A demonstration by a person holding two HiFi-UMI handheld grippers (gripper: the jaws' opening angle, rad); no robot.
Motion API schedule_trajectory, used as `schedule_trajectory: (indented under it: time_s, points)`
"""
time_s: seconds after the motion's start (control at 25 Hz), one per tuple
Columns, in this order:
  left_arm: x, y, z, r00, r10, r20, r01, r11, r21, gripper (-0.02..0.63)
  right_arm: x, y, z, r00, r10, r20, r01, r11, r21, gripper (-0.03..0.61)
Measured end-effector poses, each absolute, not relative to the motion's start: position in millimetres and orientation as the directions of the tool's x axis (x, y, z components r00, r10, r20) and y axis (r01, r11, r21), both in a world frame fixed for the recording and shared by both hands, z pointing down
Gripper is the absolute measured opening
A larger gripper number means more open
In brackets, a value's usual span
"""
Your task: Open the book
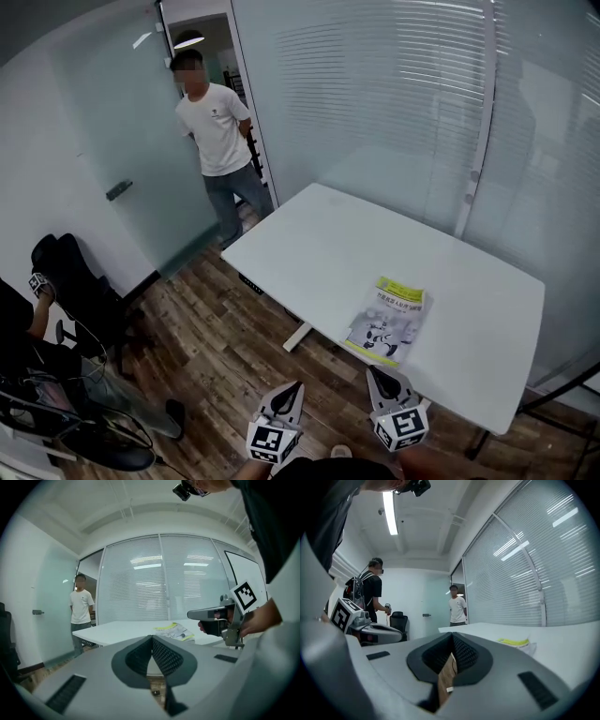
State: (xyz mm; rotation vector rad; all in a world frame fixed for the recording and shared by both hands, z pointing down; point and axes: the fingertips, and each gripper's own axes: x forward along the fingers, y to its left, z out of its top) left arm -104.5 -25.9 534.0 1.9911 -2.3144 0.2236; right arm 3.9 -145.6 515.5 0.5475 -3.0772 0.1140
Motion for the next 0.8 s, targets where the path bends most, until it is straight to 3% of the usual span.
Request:
schedule_trajectory:
  time_s: [0.36, 0.8]
  points:
    - [-109, -70, 538, -0.077, -0.984, 0.159, -0.996, 0.069, -0.052, 0.014, 5, -182, 526, -0.91, -0.41, 0.058, -0.414, 0.907, -0.082, 0.005]
    - [-138, -145, 538, 0.121, -0.98, 0.157, -0.992, -0.126, -0.02, 0.013, -11, -227, 535, -0.809, -0.575, 0.121, -0.585, 0.807, -0.078, 0.006]
